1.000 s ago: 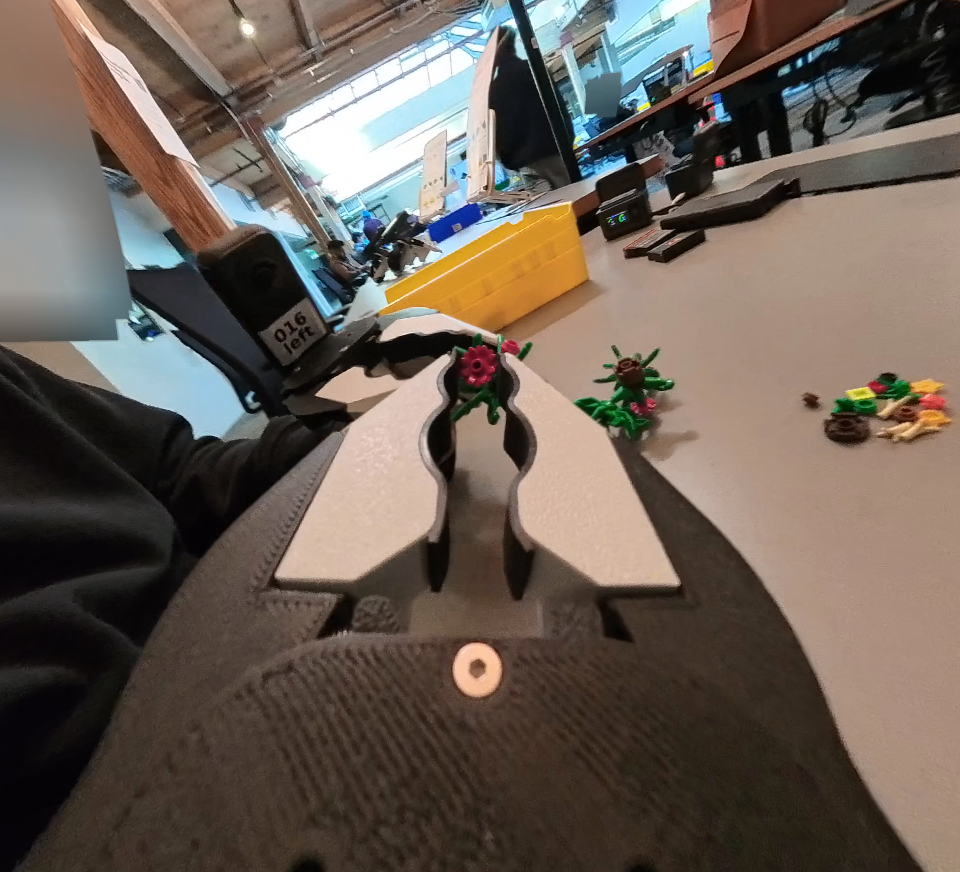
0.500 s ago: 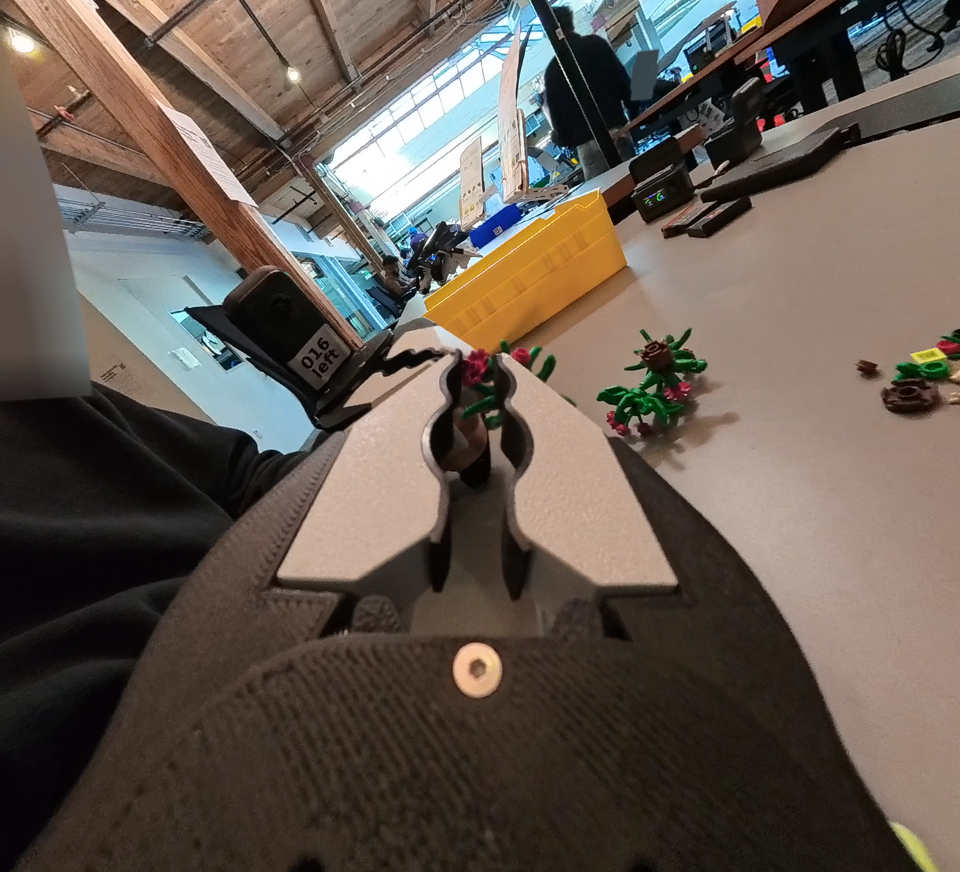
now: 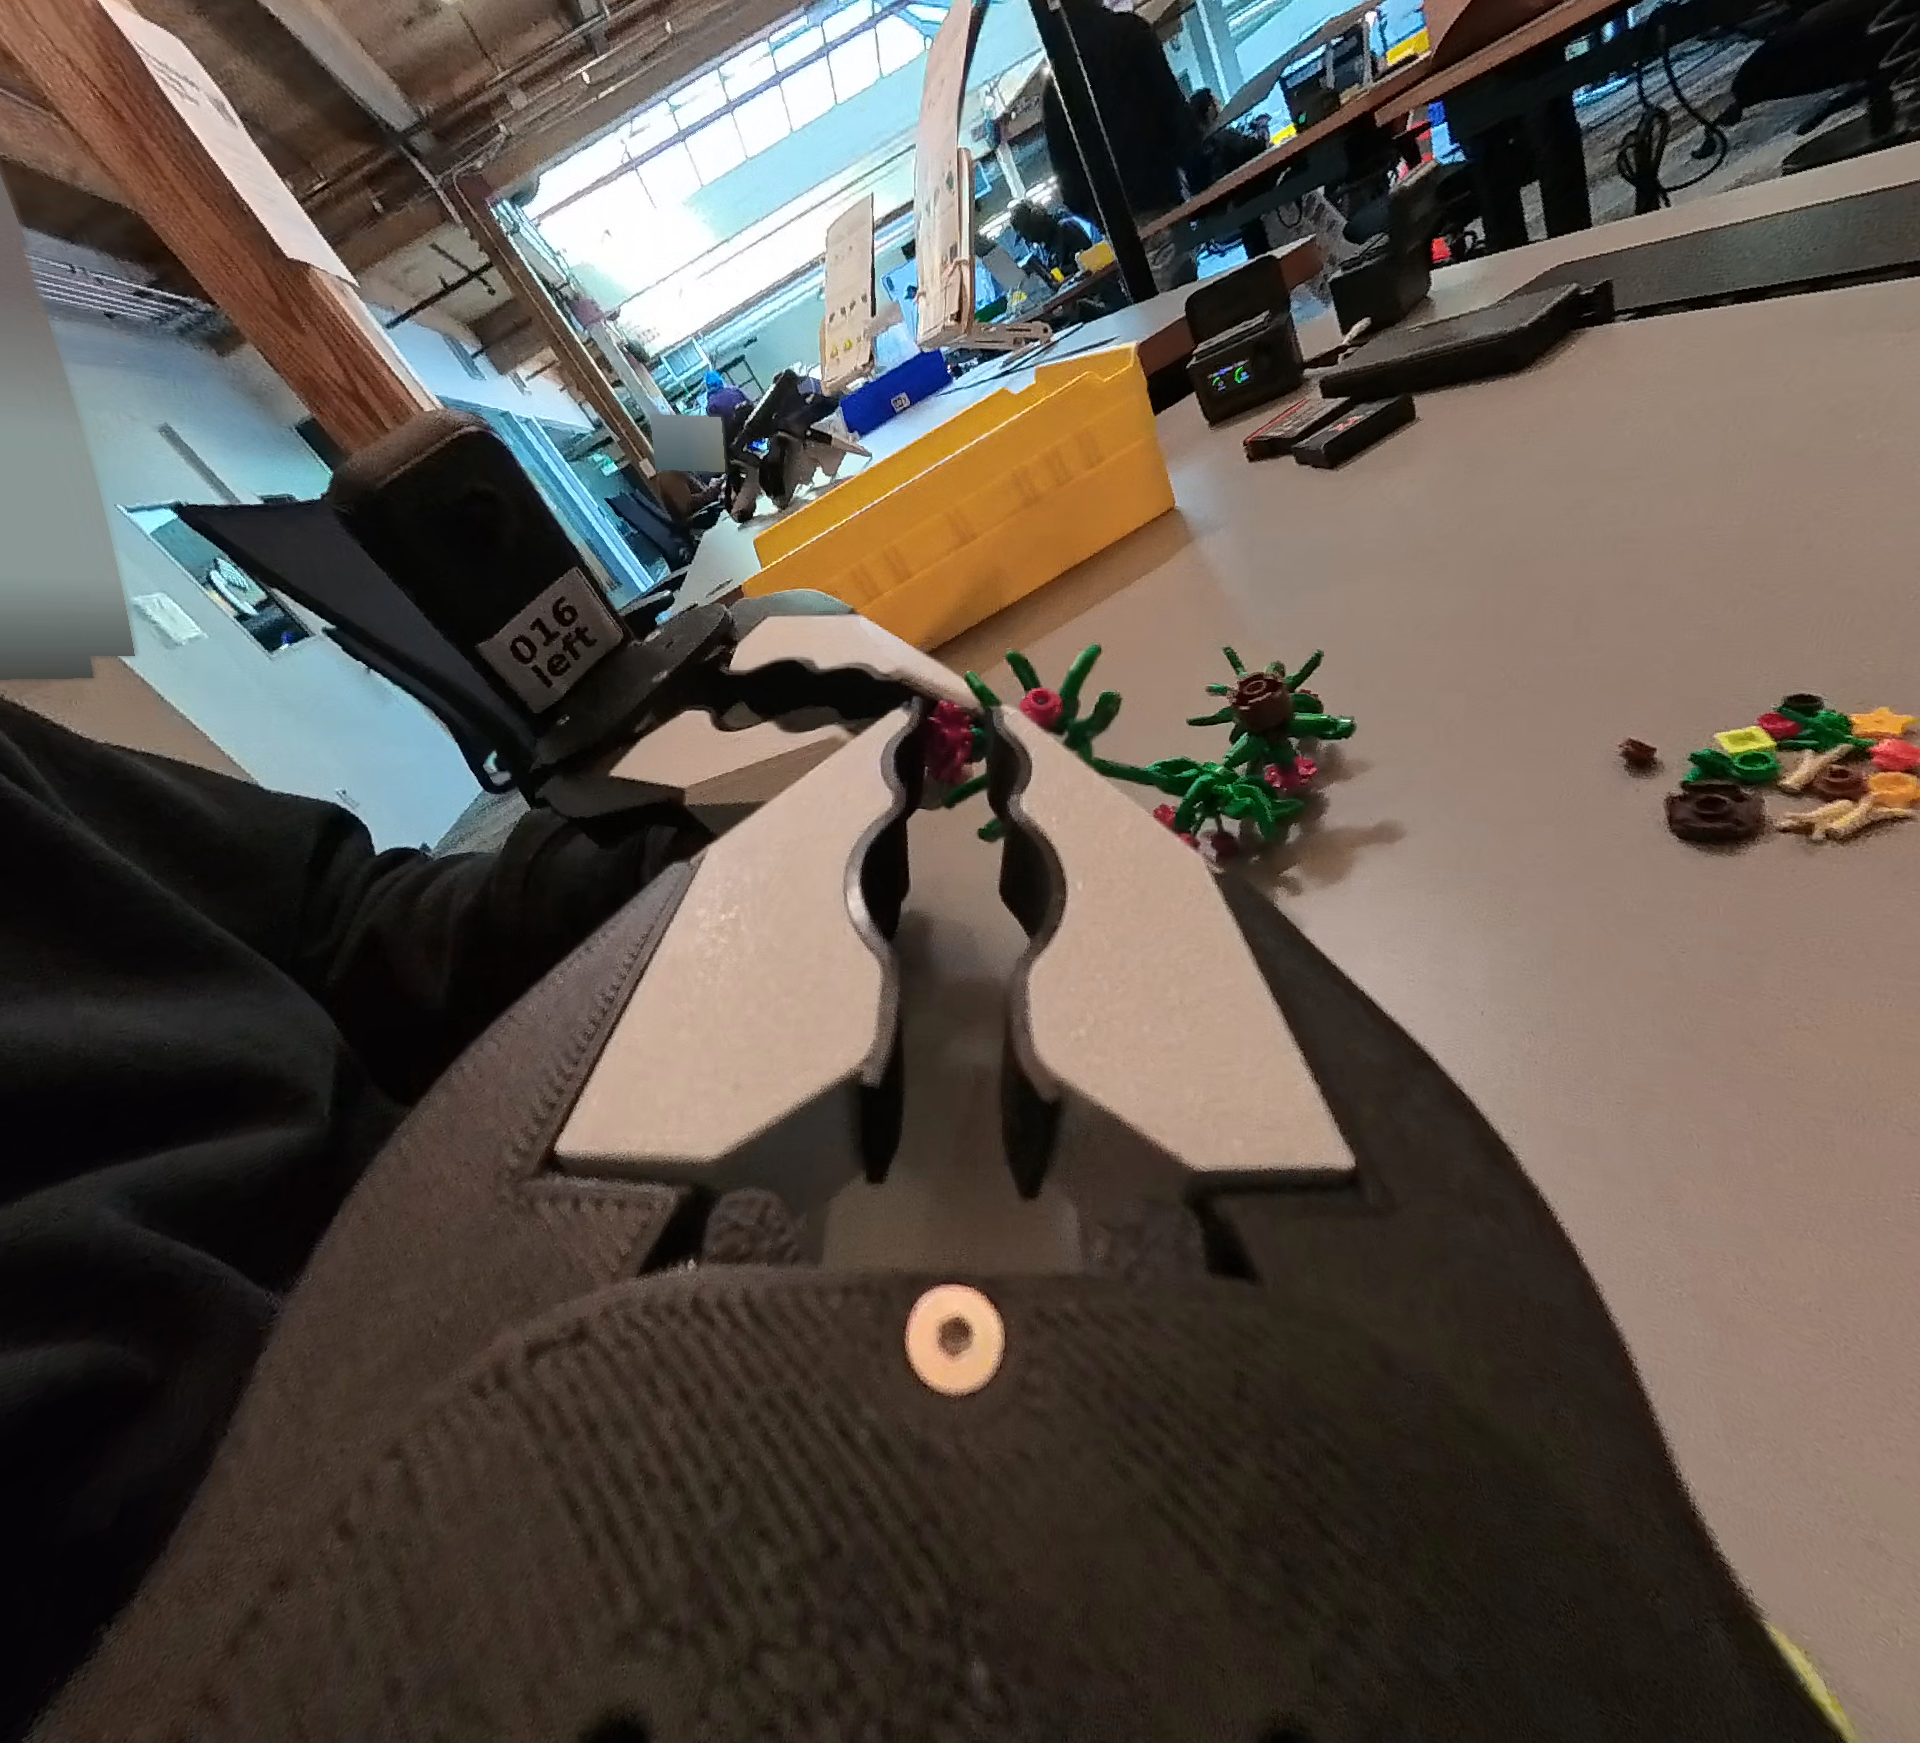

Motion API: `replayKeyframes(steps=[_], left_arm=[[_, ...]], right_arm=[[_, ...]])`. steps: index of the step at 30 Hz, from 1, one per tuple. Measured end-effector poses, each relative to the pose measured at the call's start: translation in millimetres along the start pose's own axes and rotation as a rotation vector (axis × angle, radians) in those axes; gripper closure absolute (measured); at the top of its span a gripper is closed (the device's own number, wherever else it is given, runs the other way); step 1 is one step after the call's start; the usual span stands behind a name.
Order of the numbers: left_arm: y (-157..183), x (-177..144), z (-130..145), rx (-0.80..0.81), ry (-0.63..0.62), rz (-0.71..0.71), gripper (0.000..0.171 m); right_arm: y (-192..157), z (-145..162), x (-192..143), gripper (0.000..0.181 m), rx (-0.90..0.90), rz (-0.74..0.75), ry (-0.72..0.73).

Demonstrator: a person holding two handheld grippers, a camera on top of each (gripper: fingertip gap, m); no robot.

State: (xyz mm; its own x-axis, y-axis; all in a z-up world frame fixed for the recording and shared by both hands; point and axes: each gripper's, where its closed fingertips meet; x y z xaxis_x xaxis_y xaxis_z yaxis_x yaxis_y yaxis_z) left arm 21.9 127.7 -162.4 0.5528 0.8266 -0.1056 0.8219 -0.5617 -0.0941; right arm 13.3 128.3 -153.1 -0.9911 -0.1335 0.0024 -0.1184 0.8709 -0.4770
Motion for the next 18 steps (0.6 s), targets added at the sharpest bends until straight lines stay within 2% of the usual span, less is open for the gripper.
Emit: replayKeyframes(steps=[2,9,12,18], left_arm=[[-2,0,1,0.009,-0.008,-0.02,0.169],[0,1,4,0.138,-0.044,-0.058,0.171],[-3,1,5,0.194,-0.052,-0.104,0.171],[-10,-2,4,0.227,-0.046,-0.157,0.171]], right_arm=[[-1,0,0,0.172,0.003,-0.008,0.002],[-1,-1,-2,0.174,0.019,-0.022,0.009],[-2,-4,-4,0.166,0.01,-0.025,0.028],[7,-10,-8,0.16,-0.109,0.086,0.065]])
Point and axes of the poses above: each gripper's, where its closed fingertips meet, x out along the fingers, z out of its underside, y = z × x across the jaws, and after that the axes turned 7 degrees about z, right-handed
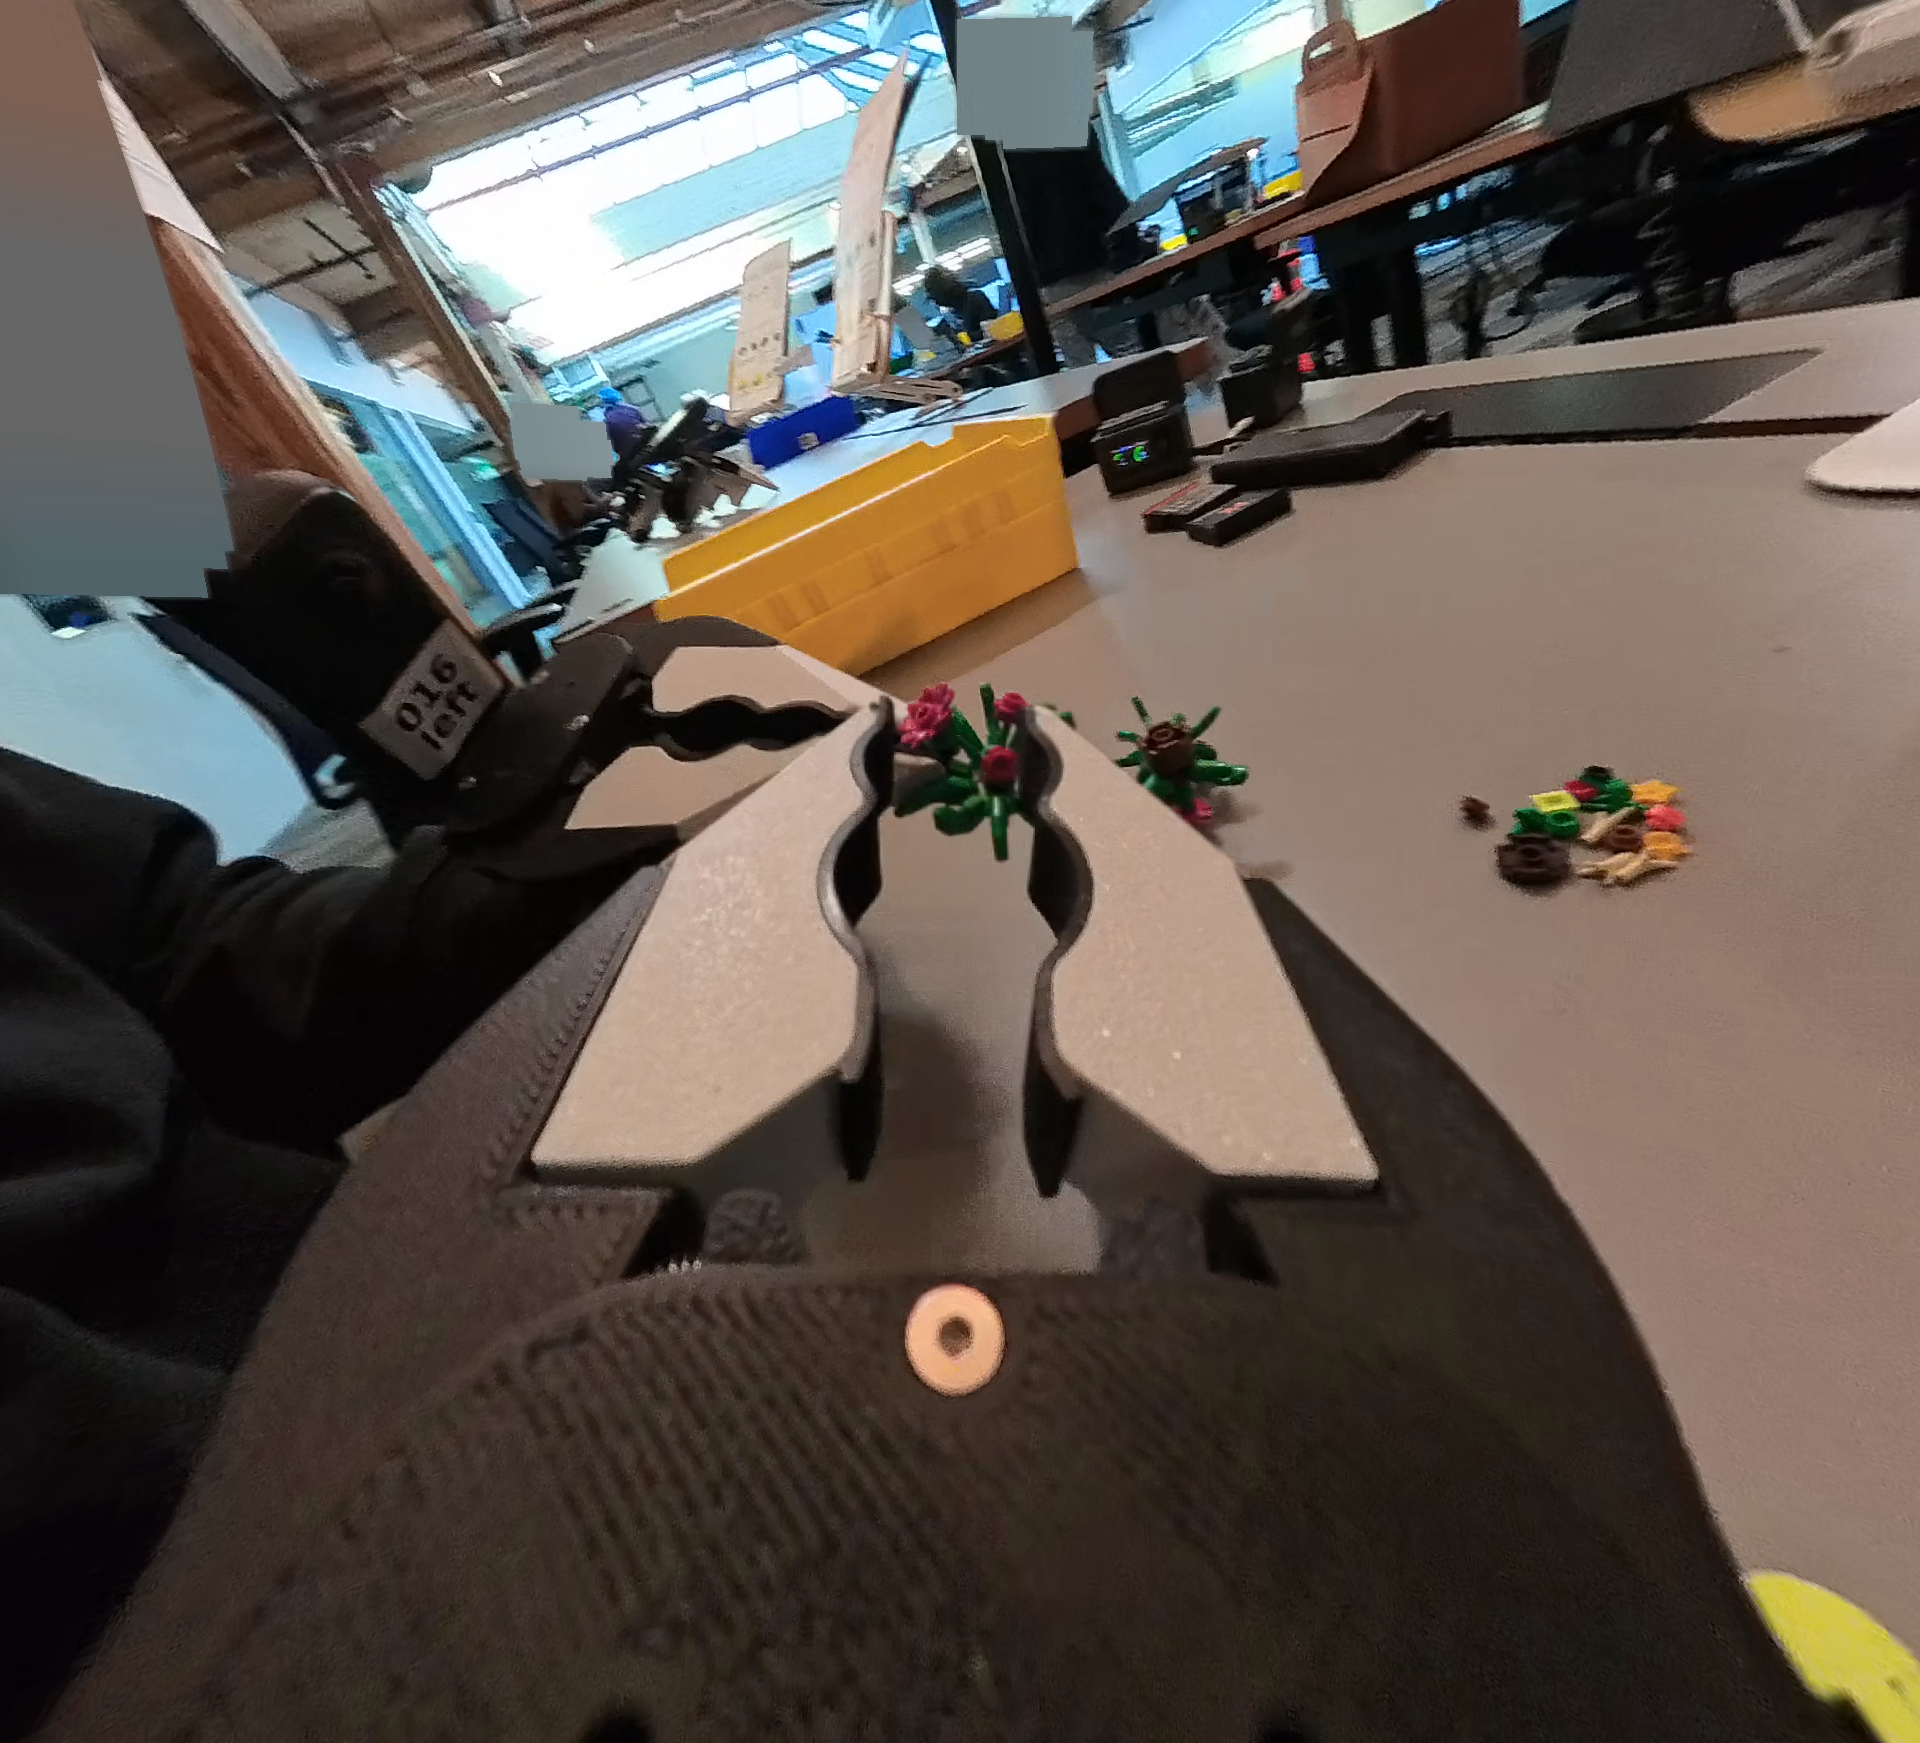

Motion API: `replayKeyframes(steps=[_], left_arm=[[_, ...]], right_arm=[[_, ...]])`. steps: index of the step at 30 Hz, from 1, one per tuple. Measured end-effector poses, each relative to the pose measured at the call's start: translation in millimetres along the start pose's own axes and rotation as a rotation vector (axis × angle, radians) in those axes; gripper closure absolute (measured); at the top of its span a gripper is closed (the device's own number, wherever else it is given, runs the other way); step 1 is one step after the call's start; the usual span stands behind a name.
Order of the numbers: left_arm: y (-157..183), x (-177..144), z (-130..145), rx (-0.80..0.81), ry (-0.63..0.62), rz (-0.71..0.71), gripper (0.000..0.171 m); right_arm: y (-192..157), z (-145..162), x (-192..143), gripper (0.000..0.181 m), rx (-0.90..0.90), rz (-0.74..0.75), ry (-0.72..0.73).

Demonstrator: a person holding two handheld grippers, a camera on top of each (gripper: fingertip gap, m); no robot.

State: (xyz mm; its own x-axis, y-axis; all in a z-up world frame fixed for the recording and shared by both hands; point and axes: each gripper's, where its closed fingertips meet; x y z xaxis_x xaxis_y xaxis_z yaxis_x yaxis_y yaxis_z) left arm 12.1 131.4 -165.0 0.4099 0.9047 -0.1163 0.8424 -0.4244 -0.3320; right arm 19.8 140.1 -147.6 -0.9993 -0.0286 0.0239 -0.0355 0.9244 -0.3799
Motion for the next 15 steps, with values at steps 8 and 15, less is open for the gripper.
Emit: replayKeyframes(steps=[8,15], left_arm=[[-2,-4,-6,0.109,0.027,-0.061,0.171],[4,-6,-13,0.156,0.063,-0.056,0.171]], right_arm=[[2,3,2,0.167,-0.076,0.057,-0.019],[-2,11,6,0.157,-0.18,0.08,-0.061]])
Point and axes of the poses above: each gripper's, where its closed fingertips meet, x out along the fingers, z out of its underside, y = z × x across the jaws, and after that the axes turned 7 degrees about z, right-handed
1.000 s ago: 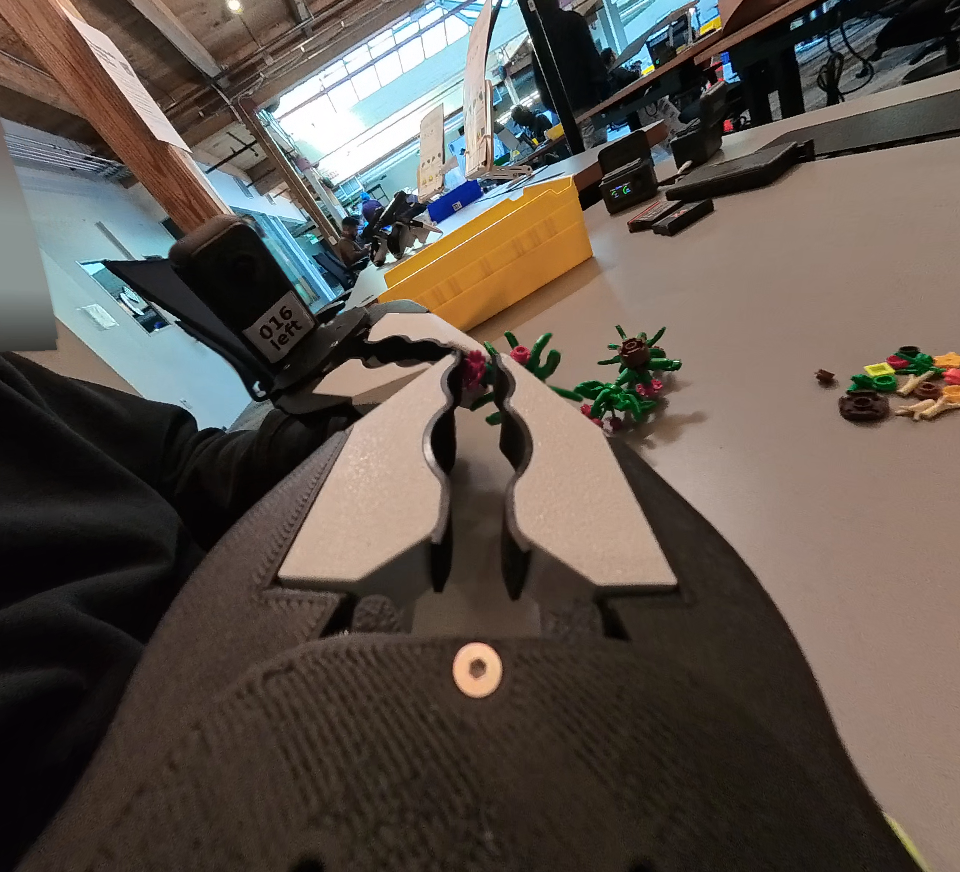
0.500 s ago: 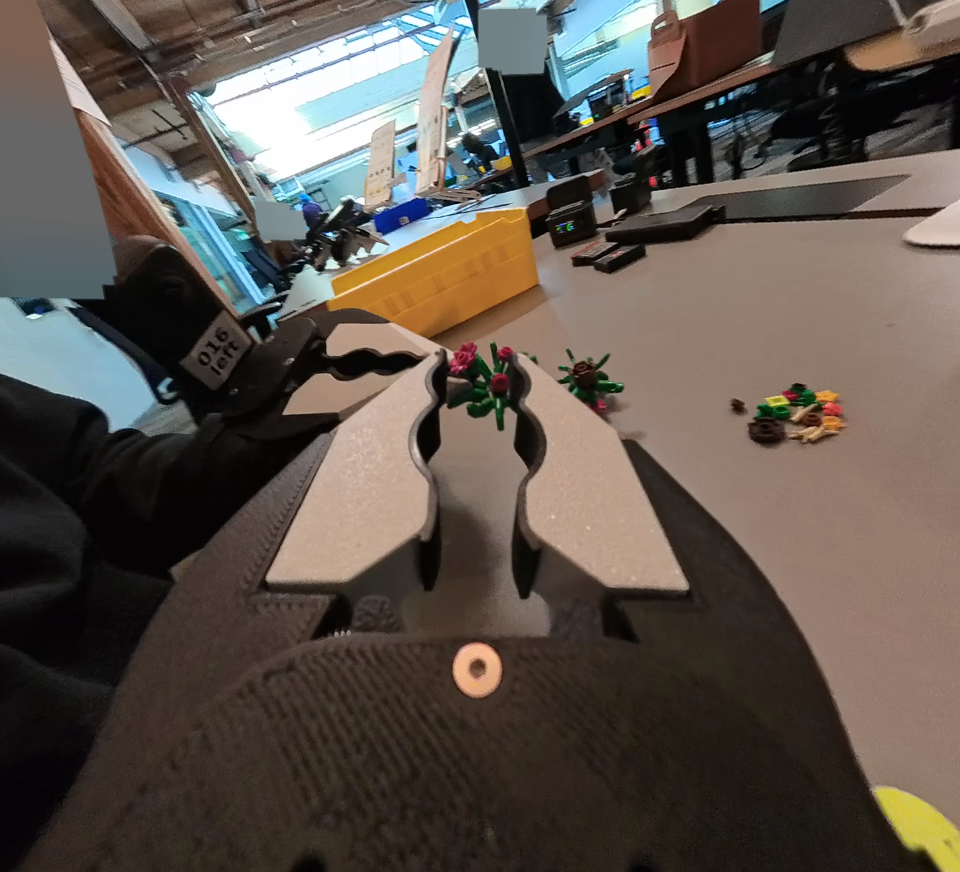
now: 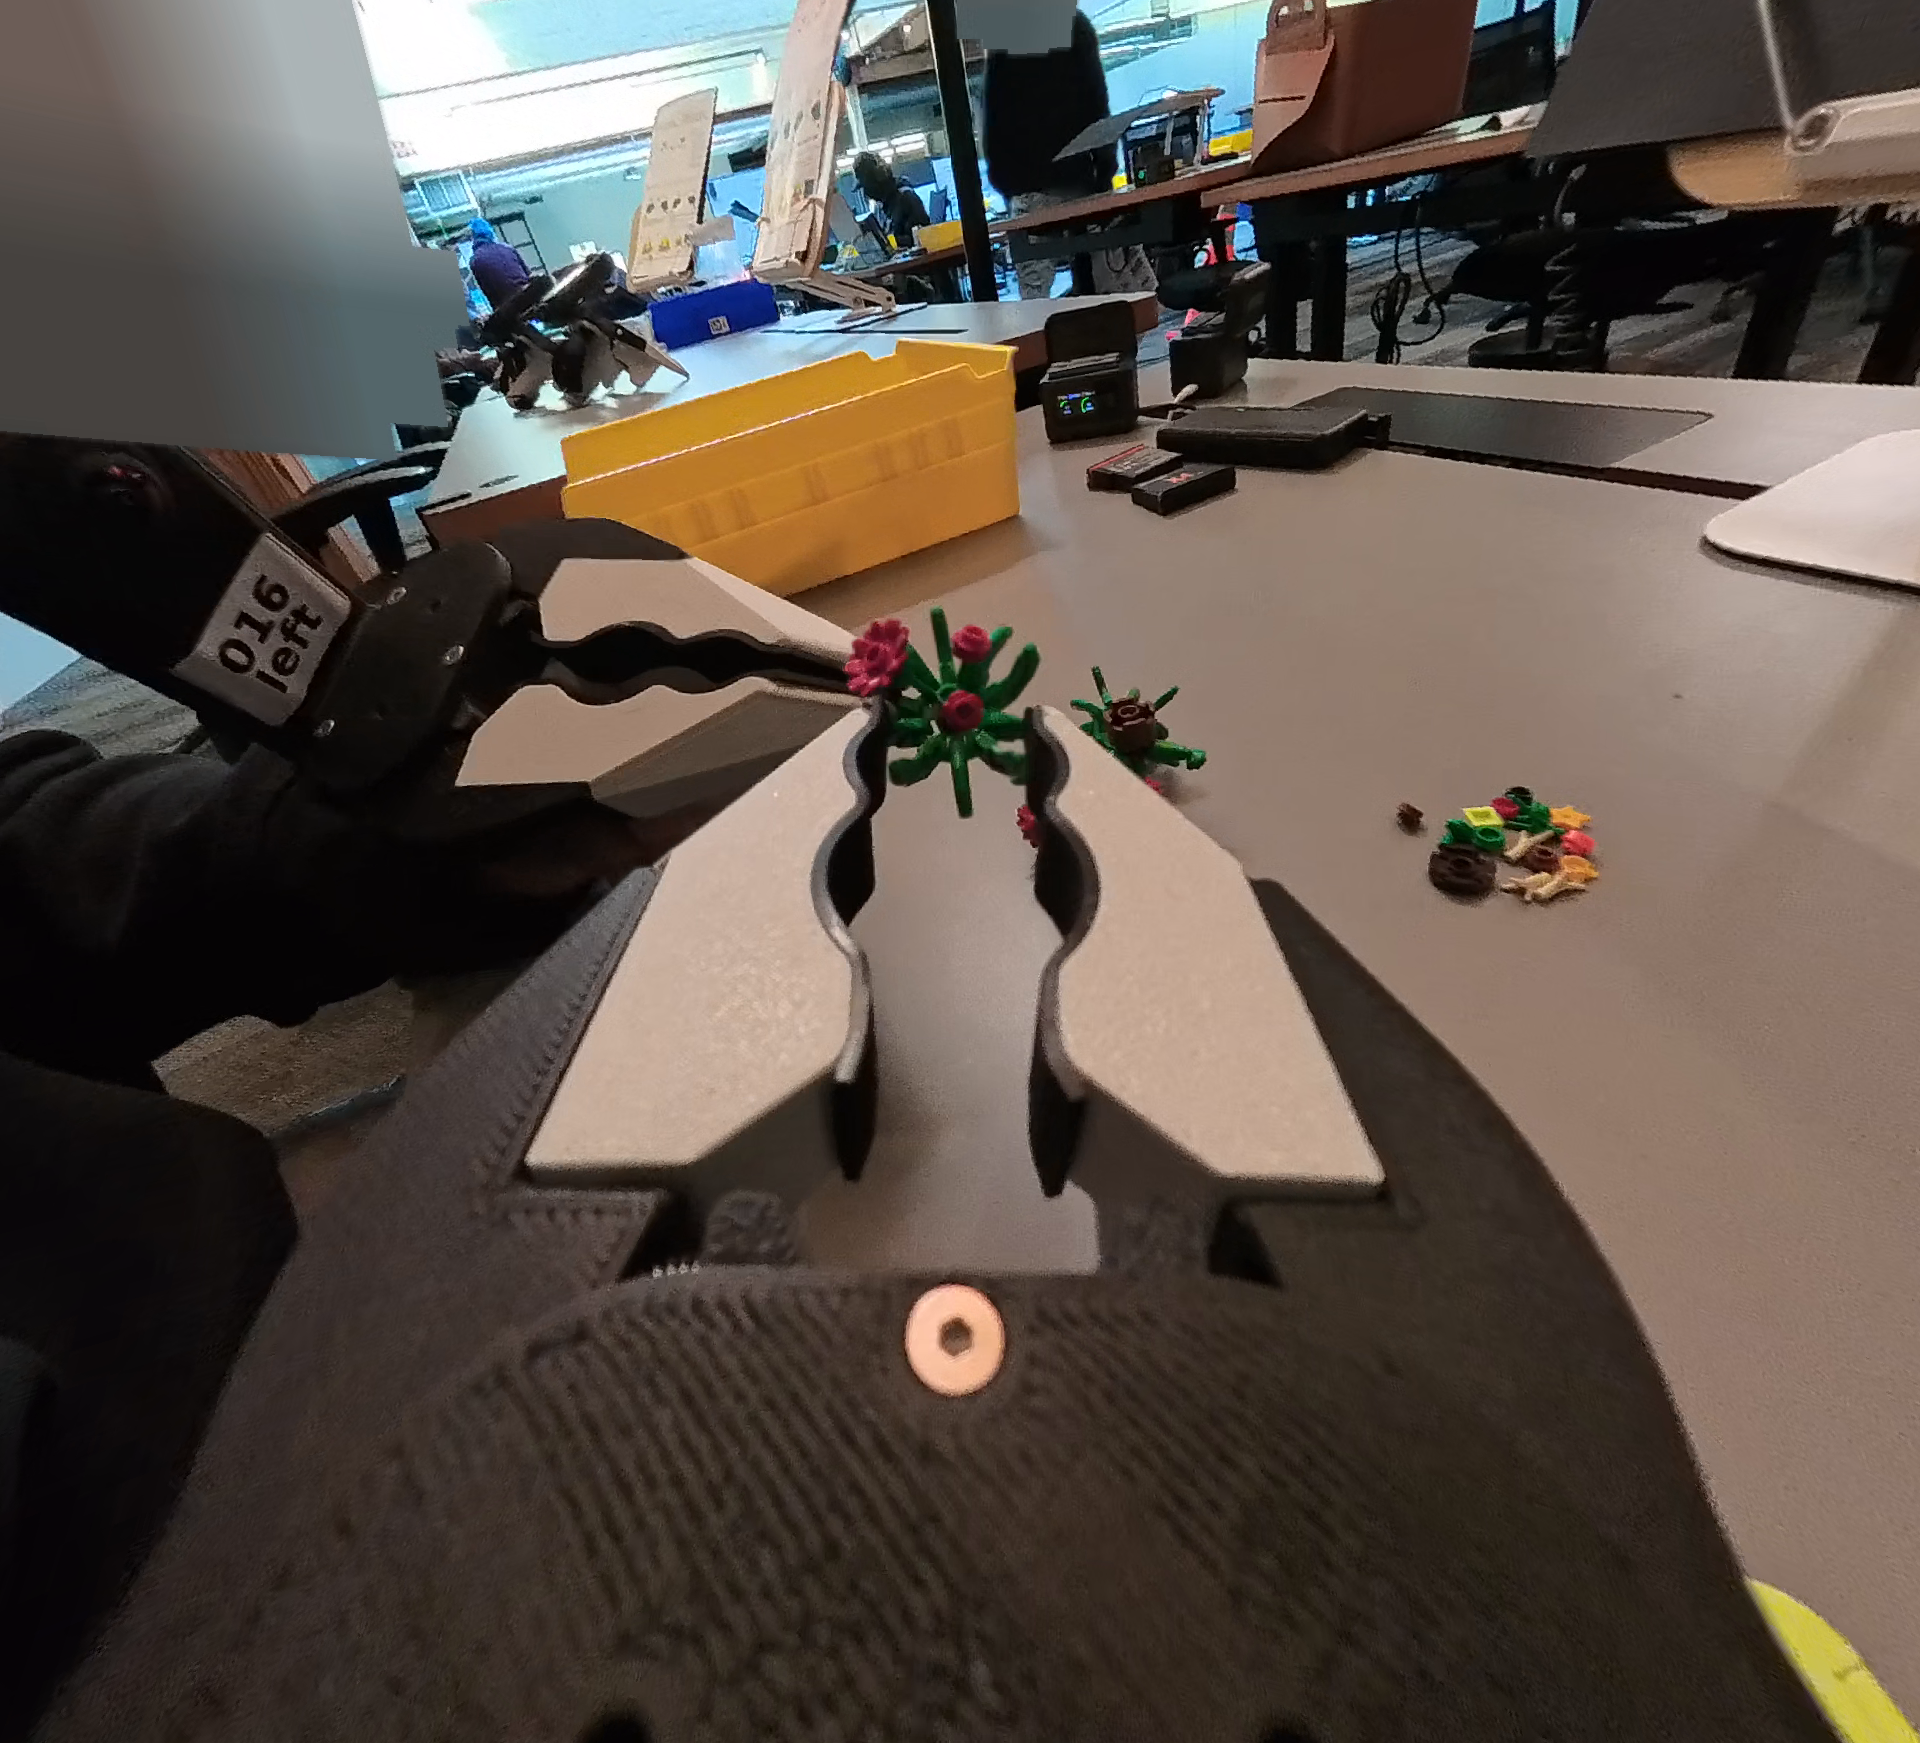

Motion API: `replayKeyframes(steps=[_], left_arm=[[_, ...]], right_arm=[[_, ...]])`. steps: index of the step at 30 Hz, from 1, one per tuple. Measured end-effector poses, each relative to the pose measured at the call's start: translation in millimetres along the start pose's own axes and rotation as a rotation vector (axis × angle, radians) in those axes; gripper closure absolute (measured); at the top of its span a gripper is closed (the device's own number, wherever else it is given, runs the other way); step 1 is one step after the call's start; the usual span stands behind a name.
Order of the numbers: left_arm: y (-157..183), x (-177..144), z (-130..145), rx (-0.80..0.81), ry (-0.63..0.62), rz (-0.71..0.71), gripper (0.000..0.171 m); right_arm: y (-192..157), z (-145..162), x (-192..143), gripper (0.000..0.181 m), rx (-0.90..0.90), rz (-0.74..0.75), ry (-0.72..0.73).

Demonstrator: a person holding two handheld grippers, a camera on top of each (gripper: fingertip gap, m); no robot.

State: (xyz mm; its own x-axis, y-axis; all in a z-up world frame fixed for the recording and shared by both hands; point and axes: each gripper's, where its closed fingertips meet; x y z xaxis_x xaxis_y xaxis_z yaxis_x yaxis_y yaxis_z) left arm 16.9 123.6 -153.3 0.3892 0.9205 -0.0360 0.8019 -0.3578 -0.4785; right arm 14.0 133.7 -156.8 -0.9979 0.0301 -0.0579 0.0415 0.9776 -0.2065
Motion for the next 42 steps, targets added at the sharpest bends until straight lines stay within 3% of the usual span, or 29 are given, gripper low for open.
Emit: replayKeyframes(steps=[14,22,39,42], left_arm=[[9,-4,-10,-0.122,0.088,0.129,0.171],[12,-1,-6,-0.122,0.061,0.135,0.171],[5,4,-3,-0.237,-0.009,0.123,0.171],[9,5,3,-0.215,-0.037,0.139,0.171]], right_arm=[[-15,-1,-6,0.172,0.11,-0.194,-0.016],[-9,2,-3,0.176,0.112,-0.137,-0.037],[2,-5,-3,0.177,0.37,-0.141,0.035],[20,-19,-14,0.178,0.494,-0.14,0.147]])
Point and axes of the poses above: each gripper's, where its closed fingertips meet, x out along the fingers, z out of its underside, y = z × x across the jaws, and after that the axes turned 7 degrees about z, right-handed
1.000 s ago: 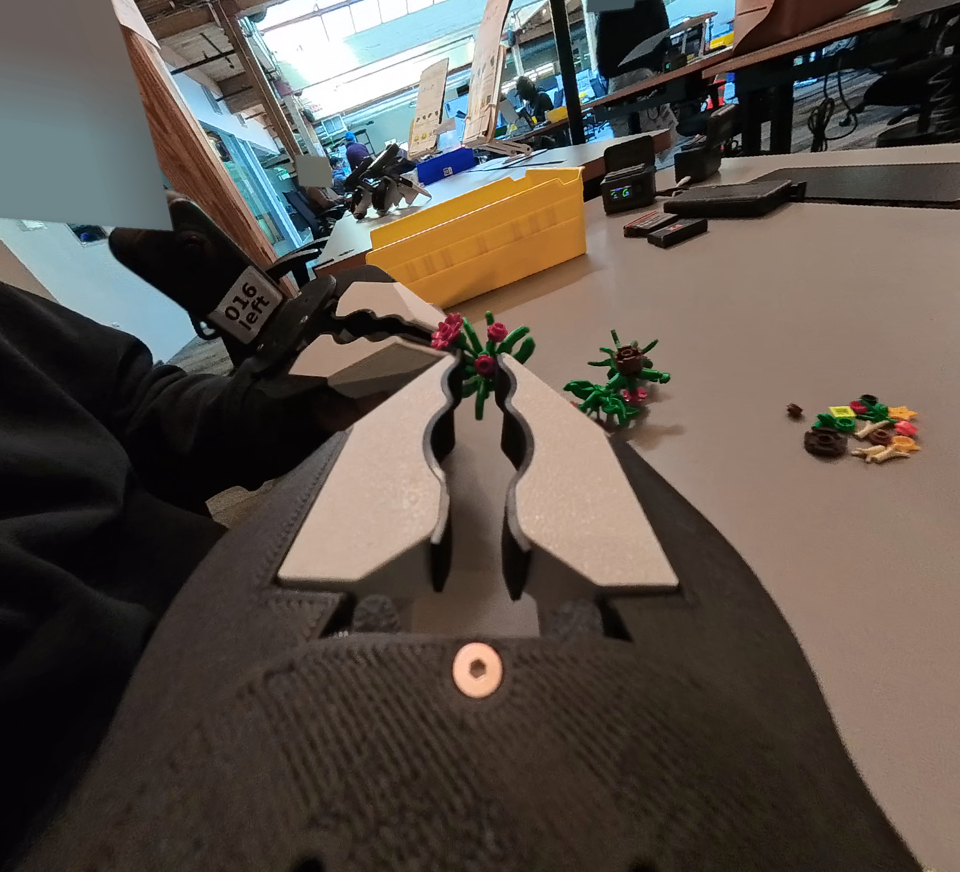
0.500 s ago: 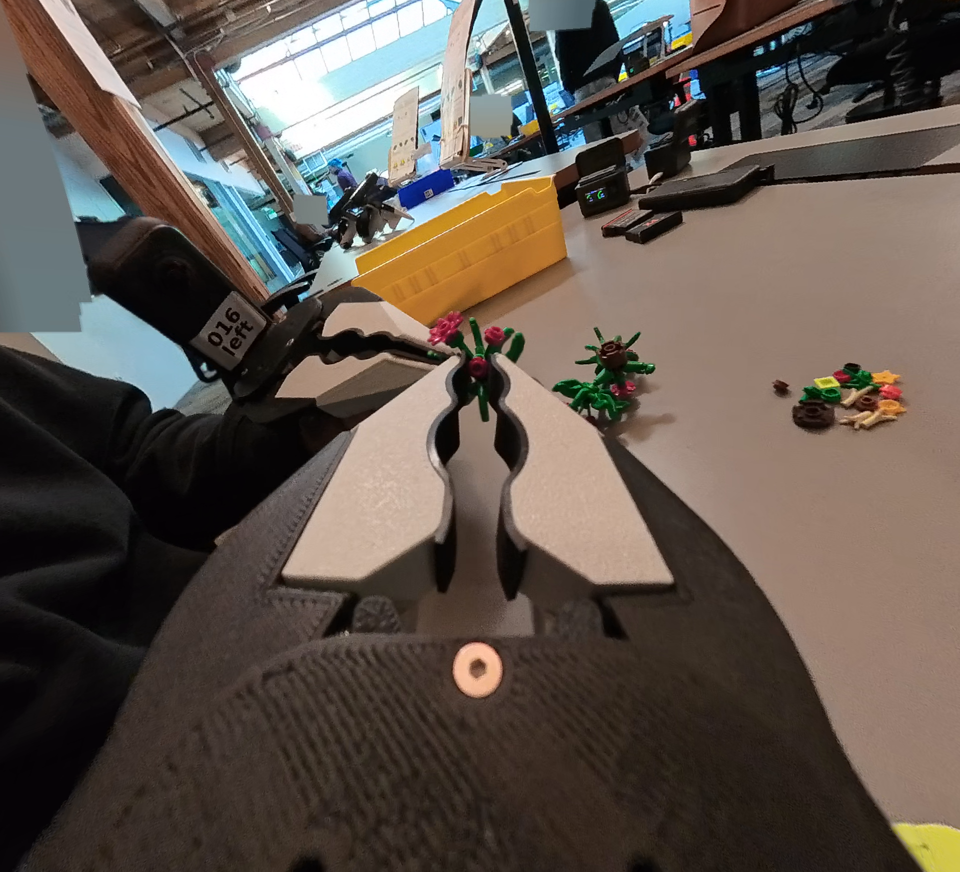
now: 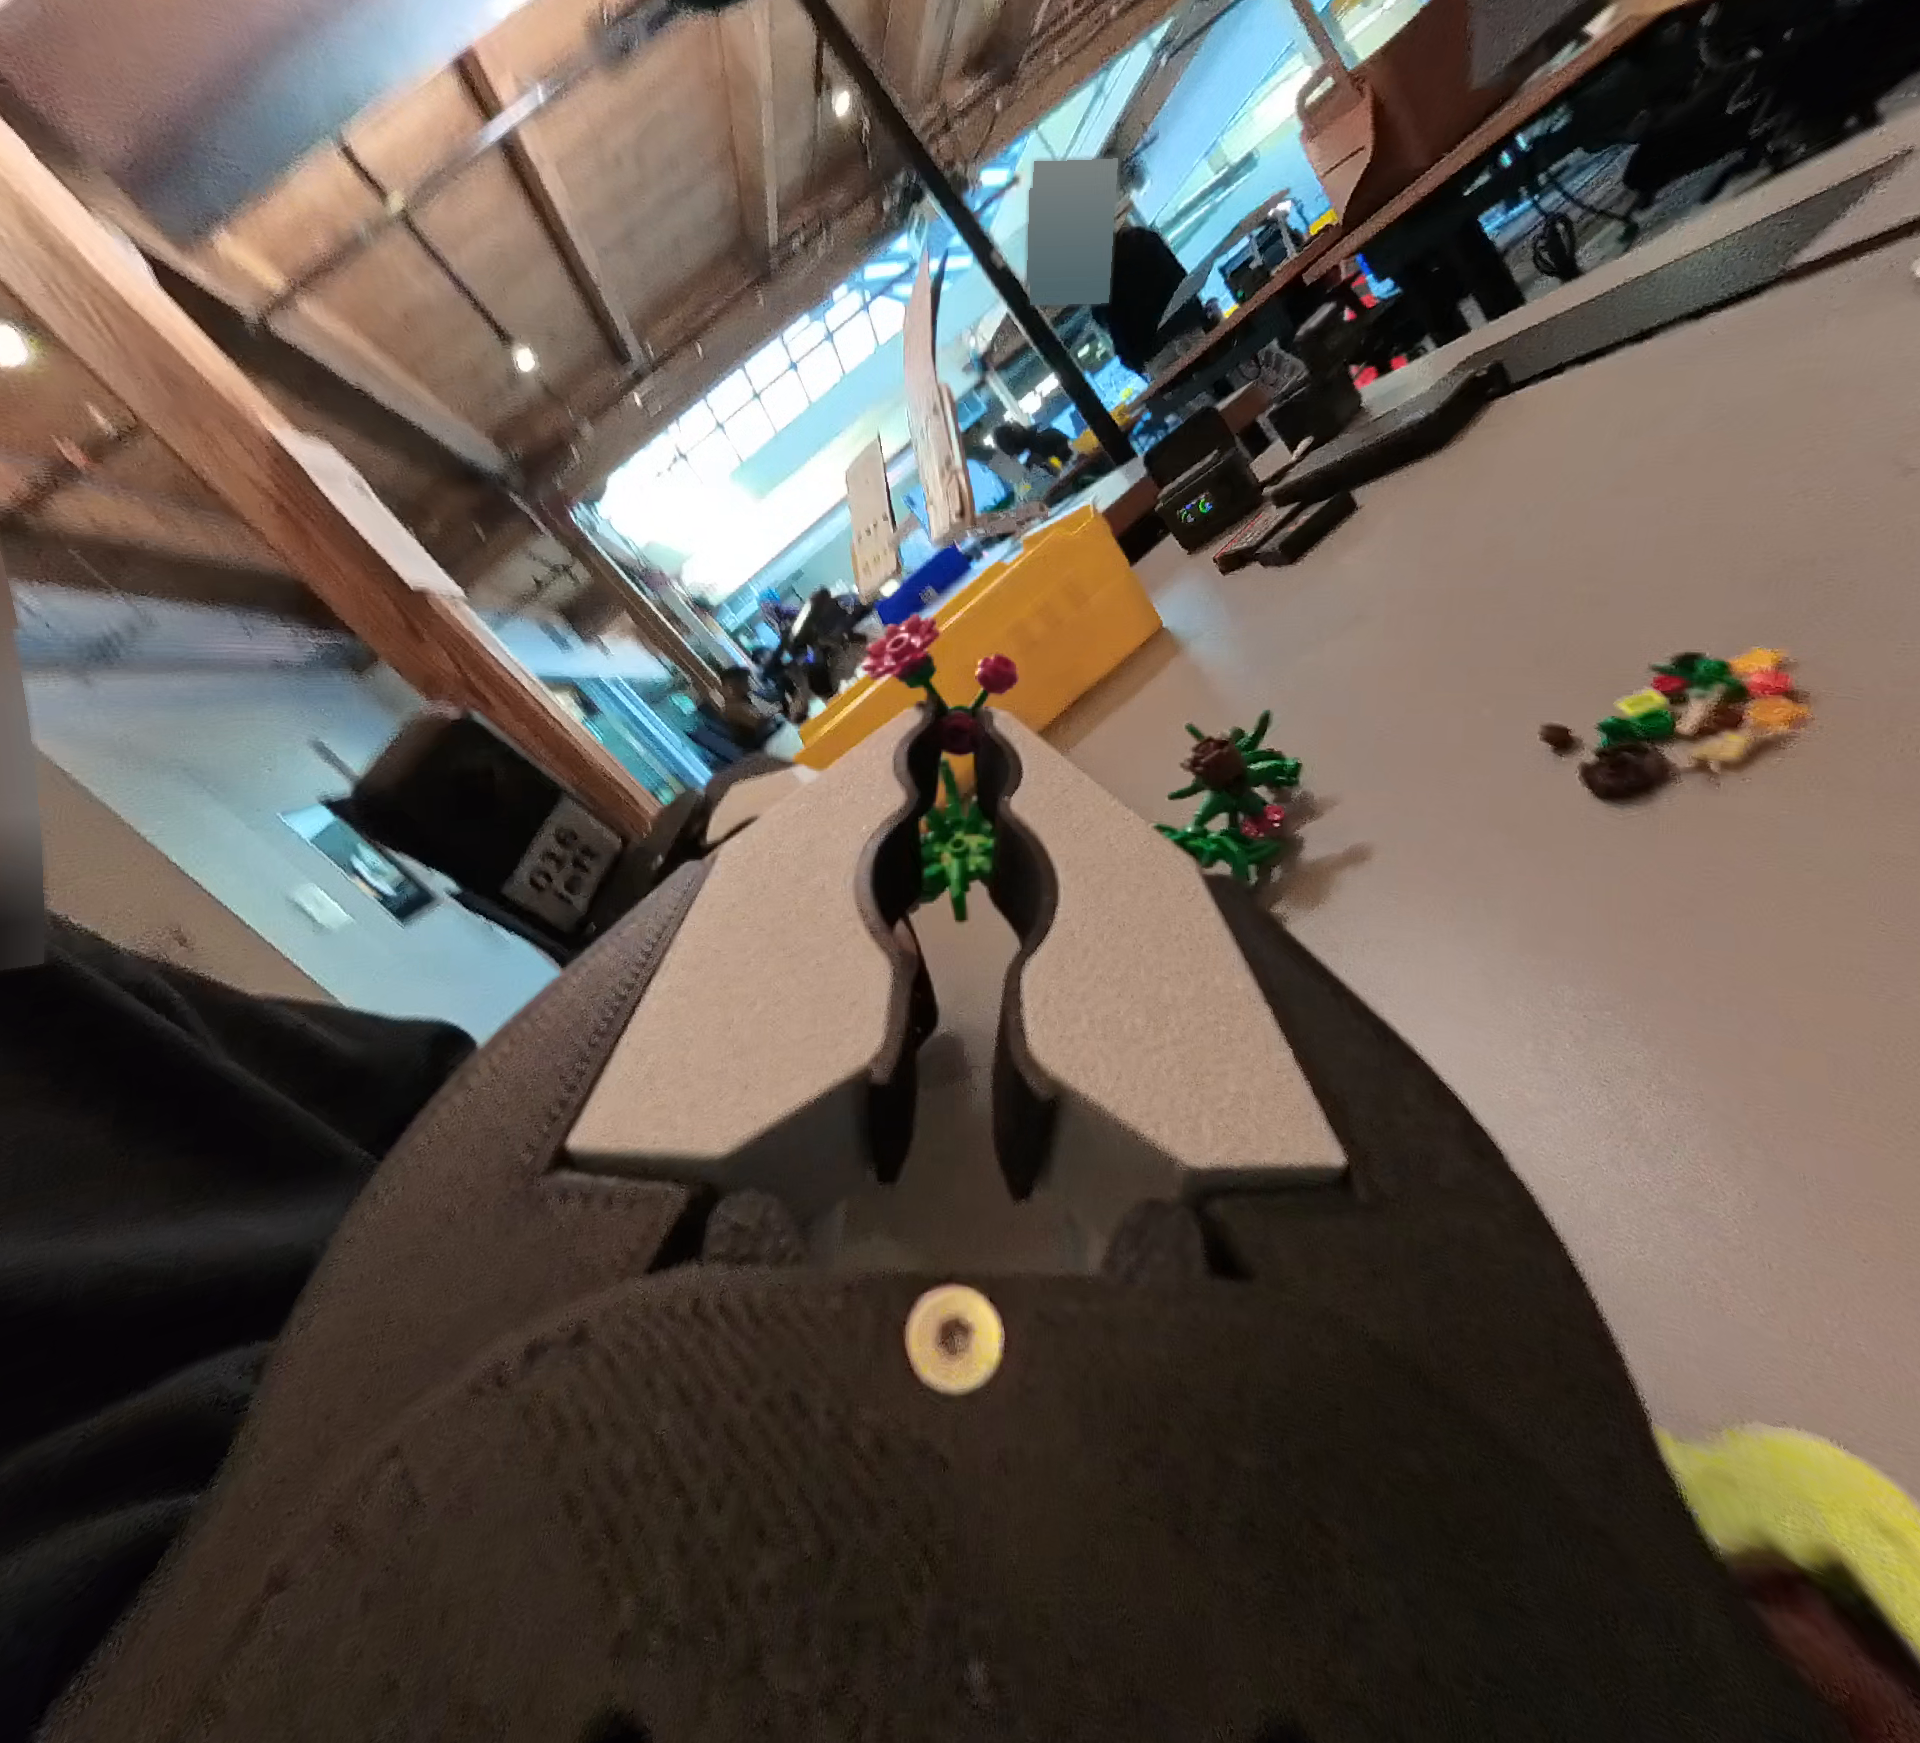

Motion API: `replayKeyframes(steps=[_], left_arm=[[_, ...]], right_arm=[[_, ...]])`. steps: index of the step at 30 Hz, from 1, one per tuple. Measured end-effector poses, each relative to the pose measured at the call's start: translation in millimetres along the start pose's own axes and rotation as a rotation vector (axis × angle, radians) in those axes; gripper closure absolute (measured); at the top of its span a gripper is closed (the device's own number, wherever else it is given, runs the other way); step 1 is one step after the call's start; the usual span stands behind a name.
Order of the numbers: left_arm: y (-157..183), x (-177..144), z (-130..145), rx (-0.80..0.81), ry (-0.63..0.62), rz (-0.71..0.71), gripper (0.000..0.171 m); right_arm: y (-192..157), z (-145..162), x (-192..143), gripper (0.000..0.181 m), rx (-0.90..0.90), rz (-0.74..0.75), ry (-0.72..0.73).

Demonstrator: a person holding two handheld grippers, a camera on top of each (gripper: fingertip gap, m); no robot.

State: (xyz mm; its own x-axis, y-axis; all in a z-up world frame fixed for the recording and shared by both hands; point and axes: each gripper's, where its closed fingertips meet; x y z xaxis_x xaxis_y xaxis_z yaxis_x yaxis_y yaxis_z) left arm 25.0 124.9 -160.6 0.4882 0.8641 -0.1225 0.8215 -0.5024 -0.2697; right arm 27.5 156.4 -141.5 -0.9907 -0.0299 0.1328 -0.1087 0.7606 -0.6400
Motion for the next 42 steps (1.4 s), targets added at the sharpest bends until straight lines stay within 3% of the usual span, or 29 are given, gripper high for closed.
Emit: replayKeyframes(steps=[2,5,12,21,27,32,36,42], left_arm=[[-2,-1,-3,0.01,0.022,-0.017,0.171],[-5,-1,-3,-0.012,0.022,-0.012,0.171],[-6,5,19,0.014,-0.104,-0.018,0.171],[2,13,63,-0.006,-0.407,0.052,0.171],[3,11,75,-0.037,-0.48,0.073,0.17],[-5,8,57,-0.044,-0.354,0.032,0.141],[-9,3,13,-0.051,-0.076,-0.023,0.144],[-6,2,3,0.049,-0.035,-0.077,0.157]], right_arm=[[4,-1,-2,0.177,0.008,0.01,-0.008],[-11,18,11,0.177,-0.136,0.022,-0.082],[-11,3,2,0.177,0.003,-0.078,-0.019],[-16,3,3,0.177,0.169,-0.19,-0.02],[-16,3,3,0.177,0.19,-0.204,-0.022],[-14,3,3,0.177,0.207,-0.203,-0.018],[-15,14,8,0.176,0.243,-0.213,-0.084],[-22,29,15,0.176,0.259,-0.239,-0.171]])
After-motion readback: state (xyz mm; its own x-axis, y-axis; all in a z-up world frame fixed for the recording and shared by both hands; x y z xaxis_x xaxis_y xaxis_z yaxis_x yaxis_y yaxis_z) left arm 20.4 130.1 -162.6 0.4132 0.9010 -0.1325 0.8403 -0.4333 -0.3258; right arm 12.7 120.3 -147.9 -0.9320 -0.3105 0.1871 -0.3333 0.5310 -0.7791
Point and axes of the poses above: each gripper's, where its closed fingertips meet, x out along the fingers, z out of its underside, y = z × x across the jaws, and after that the axes turned 7 degrees about z, right-handed
